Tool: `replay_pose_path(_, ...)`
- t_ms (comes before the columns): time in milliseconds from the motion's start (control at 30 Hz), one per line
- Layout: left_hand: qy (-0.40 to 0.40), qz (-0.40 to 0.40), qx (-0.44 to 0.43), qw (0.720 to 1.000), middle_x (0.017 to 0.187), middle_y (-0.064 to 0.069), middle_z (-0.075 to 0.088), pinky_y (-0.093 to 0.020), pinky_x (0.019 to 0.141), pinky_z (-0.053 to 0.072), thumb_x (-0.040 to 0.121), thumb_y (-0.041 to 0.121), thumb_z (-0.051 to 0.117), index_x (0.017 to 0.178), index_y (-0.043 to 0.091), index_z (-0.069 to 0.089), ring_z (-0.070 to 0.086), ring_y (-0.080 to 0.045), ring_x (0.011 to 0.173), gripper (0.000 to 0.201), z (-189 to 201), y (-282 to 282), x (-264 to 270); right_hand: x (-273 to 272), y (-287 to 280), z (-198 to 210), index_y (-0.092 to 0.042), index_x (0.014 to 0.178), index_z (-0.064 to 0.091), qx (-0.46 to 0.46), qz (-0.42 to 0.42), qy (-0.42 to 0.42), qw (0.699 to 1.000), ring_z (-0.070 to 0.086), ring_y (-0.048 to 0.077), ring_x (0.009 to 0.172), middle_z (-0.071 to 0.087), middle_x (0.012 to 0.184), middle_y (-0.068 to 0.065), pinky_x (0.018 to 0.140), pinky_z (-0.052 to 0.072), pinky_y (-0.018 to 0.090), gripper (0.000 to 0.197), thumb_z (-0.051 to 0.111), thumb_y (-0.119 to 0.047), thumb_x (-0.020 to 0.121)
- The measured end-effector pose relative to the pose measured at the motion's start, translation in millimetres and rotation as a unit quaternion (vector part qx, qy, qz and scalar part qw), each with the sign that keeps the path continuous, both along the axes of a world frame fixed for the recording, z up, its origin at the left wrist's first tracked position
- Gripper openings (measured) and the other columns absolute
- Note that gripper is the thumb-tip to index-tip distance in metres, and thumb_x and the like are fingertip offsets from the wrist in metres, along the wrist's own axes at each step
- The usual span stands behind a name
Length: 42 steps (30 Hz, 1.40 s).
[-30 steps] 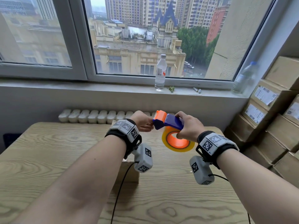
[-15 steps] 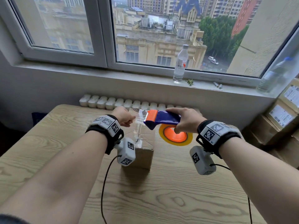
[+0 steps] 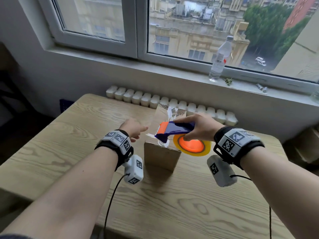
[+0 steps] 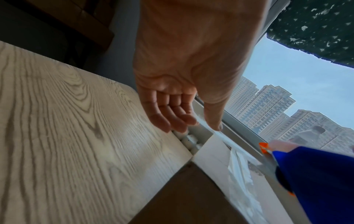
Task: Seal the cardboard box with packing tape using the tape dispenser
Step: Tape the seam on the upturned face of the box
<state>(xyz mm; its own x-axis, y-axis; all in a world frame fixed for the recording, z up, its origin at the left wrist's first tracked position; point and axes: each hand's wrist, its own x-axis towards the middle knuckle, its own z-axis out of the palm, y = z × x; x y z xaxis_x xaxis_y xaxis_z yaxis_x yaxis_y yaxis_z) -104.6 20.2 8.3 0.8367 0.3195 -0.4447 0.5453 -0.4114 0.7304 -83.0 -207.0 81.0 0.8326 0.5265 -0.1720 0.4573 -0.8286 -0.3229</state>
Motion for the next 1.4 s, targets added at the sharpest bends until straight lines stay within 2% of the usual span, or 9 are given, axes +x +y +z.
replay_pose_path(267,0.025,0.038,-0.015,0.999,0.068,-0.004,0.050,-0.027,0.058,0.046,0.096,0.025,0.053,0.072,0.008,0.049,0.051,-0.014,0.059,0.029,-17.4,9.9,-9.3,3.2,22.9,-3.8,-0.044,0.123,0.060,-0.034,0.019,0.010,0.999,0.059,0.014,0.103,0.068,0.115,-0.009,0.087,0.046,0.026,0.061,0.076,-0.025,0.067)
replay_pose_path(433,0.034,0.040,-0.034,0.998,0.074,-0.003,0.051,-0.036,0.081,0.053,0.094,0.032,0.057,0.093,0.006,0.052,0.056,-0.018,0.072,0.026,-24.0,14.6,-15.1,1.7,30.3,-6.0,-0.045,0.121,0.061,-0.044,0.029,0.022,0.998,0.059,0.013,0.102,0.068,0.112,-0.011,0.088,0.049,0.030,0.061,0.076,-0.025,0.065)
replay_pose_path(667,0.038,0.033,-0.036,0.998,0.080,-0.003,0.054,-0.038,0.088,0.054,0.093,0.034,0.058,0.116,-0.001,0.056,0.059,-0.020,0.086,0.042,-29.2,11.3,-16.2,1.2,28.4,-4.9,-0.043,0.122,0.061,-0.054,0.030,0.022,0.998,0.057,0.011,0.098,0.067,0.110,-0.010,0.081,0.045,0.025,0.059,0.076,-0.024,0.068)
replay_pose_path(800,0.053,0.029,-0.037,0.998,0.094,-0.010,0.058,-0.034,0.075,0.054,0.097,0.032,0.049,0.121,-0.004,0.055,0.058,-0.019,0.078,0.043,-33.2,9.3,-13.4,1.8,29.9,-4.4,-0.043,0.122,0.061,-0.058,0.024,0.025,0.998,0.055,0.010,0.096,0.066,0.112,-0.011,0.079,0.043,0.024,0.059,0.076,-0.024,0.068)
replay_pose_path(933,0.070,0.013,-0.042,0.997,0.088,-0.009,0.055,-0.027,0.062,0.049,0.100,0.027,0.042,0.124,-0.003,0.053,0.057,-0.017,0.071,0.040,-39.2,3.9,-12.3,3.5,33.0,-4.4,-0.042,0.122,0.061,-0.070,0.026,0.030,0.997,0.057,0.010,0.101,0.066,0.113,-0.012,0.085,0.047,0.026,0.059,0.076,-0.023,0.068)
replay_pose_path(1133,0.100,-0.031,-0.050,0.993,0.104,-0.015,0.054,-0.030,0.058,0.046,0.104,0.021,0.029,0.122,0.002,0.050,0.054,-0.015,0.062,0.033,-44.6,-13.5,-11.6,4.8,39.8,-4.7,-0.043,0.122,0.061,-0.089,0.025,0.035,0.995,0.059,0.011,0.101,0.067,0.114,-0.013,0.088,0.050,0.029,0.059,0.075,-0.024,0.068)
replay_pose_path(1267,0.127,-0.037,-0.074,0.988,0.079,-0.006,0.044,-0.030,0.056,0.044,0.104,0.020,0.025,0.089,0.006,0.046,0.051,-0.016,0.061,0.030,-42.6,-16.6,-11.6,3.7,44.6,-4.3,-0.046,0.120,0.062,-0.102,0.033,0.031,0.994,0.058,0.010,0.094,0.067,0.106,-0.014,0.078,0.049,0.026,0.057,0.073,-0.025,0.068)
replay_pose_path(1333,0.131,-0.037,-0.065,0.989,0.079,-0.008,0.046,-0.028,0.050,0.046,0.104,0.030,0.026,0.101,0.007,0.044,0.051,-0.017,0.066,0.029,-41.0,-13.9,-13.4,3.8,46.4,-4.0,-0.045,0.120,0.061,-0.107,0.036,0.029,0.993,0.057,0.010,0.092,0.066,0.104,-0.015,0.075,0.049,0.025,0.057,0.073,-0.025,0.069)
replay_pose_path(1400,0.111,-0.030,-0.036,0.993,0.086,-0.012,0.054,-0.031,0.061,0.051,0.102,0.038,0.031,0.104,0.006,0.050,0.057,-0.023,0.080,0.037,-43.3,-9.4,-12.7,4.5,46.7,-3.9,-0.045,0.121,0.061,-0.107,0.037,0.031,0.993,0.058,0.010,0.092,0.066,0.104,-0.014,0.075,0.049,0.025,0.057,0.073,-0.025,0.069)
